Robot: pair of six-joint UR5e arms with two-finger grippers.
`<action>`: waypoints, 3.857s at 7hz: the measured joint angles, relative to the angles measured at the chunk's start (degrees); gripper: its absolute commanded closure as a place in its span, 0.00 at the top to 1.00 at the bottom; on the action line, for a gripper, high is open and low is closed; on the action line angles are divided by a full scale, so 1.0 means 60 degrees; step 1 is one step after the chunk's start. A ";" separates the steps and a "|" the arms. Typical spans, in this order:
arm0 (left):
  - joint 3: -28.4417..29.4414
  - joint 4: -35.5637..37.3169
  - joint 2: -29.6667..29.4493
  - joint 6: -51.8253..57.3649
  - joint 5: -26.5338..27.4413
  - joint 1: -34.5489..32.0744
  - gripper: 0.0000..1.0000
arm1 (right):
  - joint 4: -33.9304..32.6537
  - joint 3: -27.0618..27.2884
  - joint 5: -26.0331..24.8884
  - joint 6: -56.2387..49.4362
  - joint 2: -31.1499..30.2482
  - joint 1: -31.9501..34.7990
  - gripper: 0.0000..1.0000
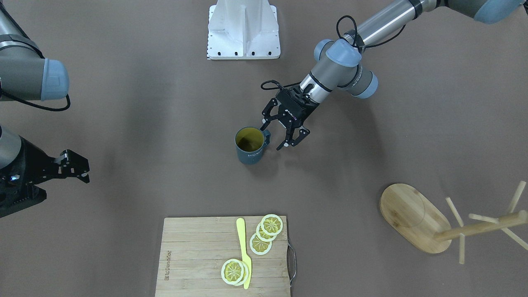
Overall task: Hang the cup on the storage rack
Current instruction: 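Close the left gripper on the blue mug's handle, then lift the mug and carry it toward the wooden rack with left gripper, then guide the mug handle over a rack peg with the left gripper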
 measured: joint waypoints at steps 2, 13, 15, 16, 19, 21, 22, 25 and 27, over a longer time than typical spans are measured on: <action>-0.0011 -0.0004 -0.0001 -0.0011 -0.0013 0.0096 0.54 | 0.0026 -0.0075 -0.0001 0.0032 0.0036 -0.0014 0.99; -0.0087 -0.0569 -0.0090 -0.0976 -0.0059 -0.0097 0.00 | 0.0017 0.0066 0.0045 0.0110 0.0090 -0.0022 0.99; -0.0107 -0.1244 -0.0114 -0.1987 -0.0377 -0.0675 0.00 | 0.0014 0.0230 0.0097 0.0110 0.0090 -0.0012 1.00; -0.0112 -0.1872 -0.0091 -0.2703 -0.0489 -0.1051 0.00 | 0.0007 0.0318 0.0105 0.0110 0.0091 -0.0011 1.00; -0.0092 -0.4152 0.0458 -0.4527 -0.1015 -0.2259 0.00 | 0.0028 0.0385 0.0029 0.0113 0.0105 -0.0046 0.99; 0.0012 -0.5992 0.1545 -0.5591 -0.1429 -0.2695 0.00 | 0.0047 0.0418 -0.0034 0.0137 0.0165 -0.0154 0.99; 0.0242 -0.6957 0.1880 -0.6256 -0.1457 -0.2742 0.00 | 0.0052 0.0460 -0.0063 0.0147 0.0201 -0.0178 0.99; 0.1460 -0.9622 0.2093 -0.7910 -0.1107 -0.2760 0.00 | 0.0043 0.0617 -0.0274 0.0154 0.0216 -0.0227 0.99; 0.1705 -1.0531 0.2092 -0.9506 -0.0505 -0.2748 0.00 | -0.0002 0.0751 -0.0258 0.0154 0.0112 -0.0143 1.00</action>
